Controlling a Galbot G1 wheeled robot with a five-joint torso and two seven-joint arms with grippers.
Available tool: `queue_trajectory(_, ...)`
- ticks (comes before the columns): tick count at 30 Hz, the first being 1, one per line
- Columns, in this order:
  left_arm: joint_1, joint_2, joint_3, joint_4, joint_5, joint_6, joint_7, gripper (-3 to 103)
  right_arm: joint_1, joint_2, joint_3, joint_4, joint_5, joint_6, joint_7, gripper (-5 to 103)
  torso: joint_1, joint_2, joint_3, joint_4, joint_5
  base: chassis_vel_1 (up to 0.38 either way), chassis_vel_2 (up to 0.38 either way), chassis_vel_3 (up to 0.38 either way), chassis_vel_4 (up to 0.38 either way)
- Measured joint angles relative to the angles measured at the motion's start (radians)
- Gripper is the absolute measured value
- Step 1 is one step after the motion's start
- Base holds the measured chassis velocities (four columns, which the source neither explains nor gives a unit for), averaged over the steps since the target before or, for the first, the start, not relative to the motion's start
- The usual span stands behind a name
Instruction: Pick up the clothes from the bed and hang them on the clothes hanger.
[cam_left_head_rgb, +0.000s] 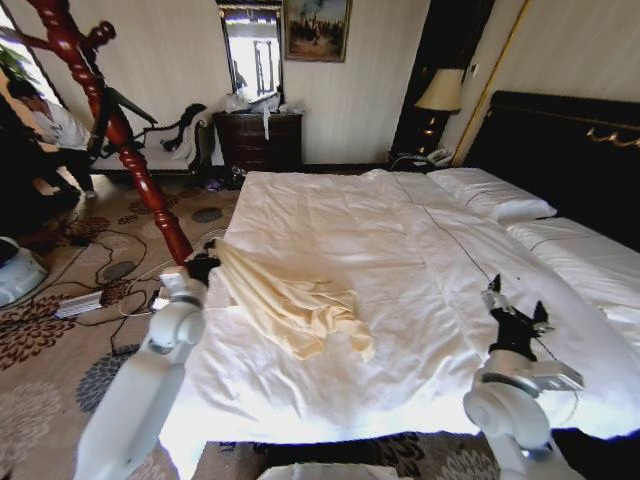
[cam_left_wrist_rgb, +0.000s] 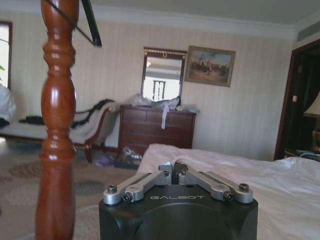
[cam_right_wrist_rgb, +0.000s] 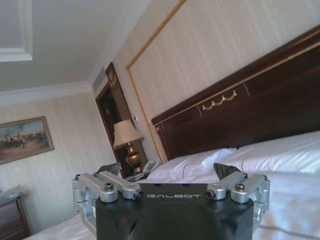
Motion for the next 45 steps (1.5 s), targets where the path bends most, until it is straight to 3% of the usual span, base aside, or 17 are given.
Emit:
queue_trajectory(3,-0.027,-0.013,0.029,0.050,-0.021,0.000,0.002,1,0.004,0.013,-0.020,-0.008,-0.009,-0.002,0.000,100,0.000,0.000,0.000,0.0003,0.0004,0.000,0.000,0.000,0.000)
queue_trajectory(6,-0.092,-0.075,0.102,0.225,-0.020,0.000,0.021,1,0.003,0.024,-0.039,-0.020,-0.019,-0.004,0.000,100,0.000,0.000,0.000,-0.0004,0.0000,0.000,0.000,0.000,0.000)
queue_trajectory(9,-0.107,-0.103,0.118,0.285,-0.014,-0.001,0.028,1,0.004,0.021,-0.045,-0.026,-0.019,-0.005,0.000,100,0.000,0.000,0.000,-0.0004,-0.0001,0.000,0.000,0.000,0.000)
queue_trajectory(10,-0.133,-0.146,0.137,0.358,-0.008,-0.004,0.031,1,0.003,0.017,-0.046,-0.031,-0.019,-0.005,0.000,100,0.000,0.000,0.000,0.0010,0.0002,0.000,0.000,0.000,0.000)
queue_trajectory(12,-0.168,-0.199,0.151,0.426,-0.010,-0.006,0.033,1,-0.008,0.014,-0.039,-0.033,-0.019,-0.005,0.001,100,0.000,0.000,0.000,-0.0001,-0.0001,0.000,0.000,0.000,0.000)
queue_trajectory(16,-0.182,-0.244,0.165,0.463,-0.024,0.005,0.027,1,-0.018,0.013,-0.025,-0.034,-0.019,-0.005,0.003,100,0.000,0.000,0.000,-0.0008,0.0003,0.000,0.000,0.000,0.000)
queue_trajectory(19,-0.154,-0.239,0.167,0.444,-0.018,0.018,0.015,1,-0.018,0.016,-0.024,-0.034,-0.019,-0.005,0.003,100,0.000,0.000,0.000,-0.0003,0.0003,0.000,0.000,0.000,0.000)
queue_trajectory(23,0.028,-0.156,0.142,0.306,0.045,0.046,-0.012,1,-0.016,0.030,-0.030,-0.036,-0.022,-0.002,0.004,100,0.000,0.000,0.000,0.0008,-0.0001,0.000,0.000,0.000,0.000)
queue_trajectory(24,0.028,-0.156,0.142,0.306,0.045,0.046,-0.012,1,-0.016,0.030,-0.030,-0.036,-0.022,-0.002,0.004,100,0.000,0.000,0.000,0.0008,-0.0001,0.000,0.000,0.000,0.000)
queue_trajectory(28,0.225,-0.092,0.098,0.172,0.173,0.043,-0.018,1,-0.004,0.041,-0.060,-0.047,-0.031,0.000,0.004,100,0.000,0.000,0.000,0.0007,0.0001,0.000,0.000,0.000,0.000)
queue_trajectory(42,0.512,-0.059,0.058,-0.095,0.224,0.050,-0.078,-2,0.006,0.032,-0.077,-0.043,-0.032,0.001,0.004,100,0.000,0.000,0.000,0.0003,0.0002,0.000,0.000,0.000,0.000)
queue_trajectory(45,0.533,-0.041,0.056,-0.098,0.241,0.055,-0.091,7,0.000,0.033,-0.068,-0.040,-0.031,0.003,0.004,100,0.000,0.000,0.000,0.0002,-0.0002,0.000,0.000,0.000,0.000)
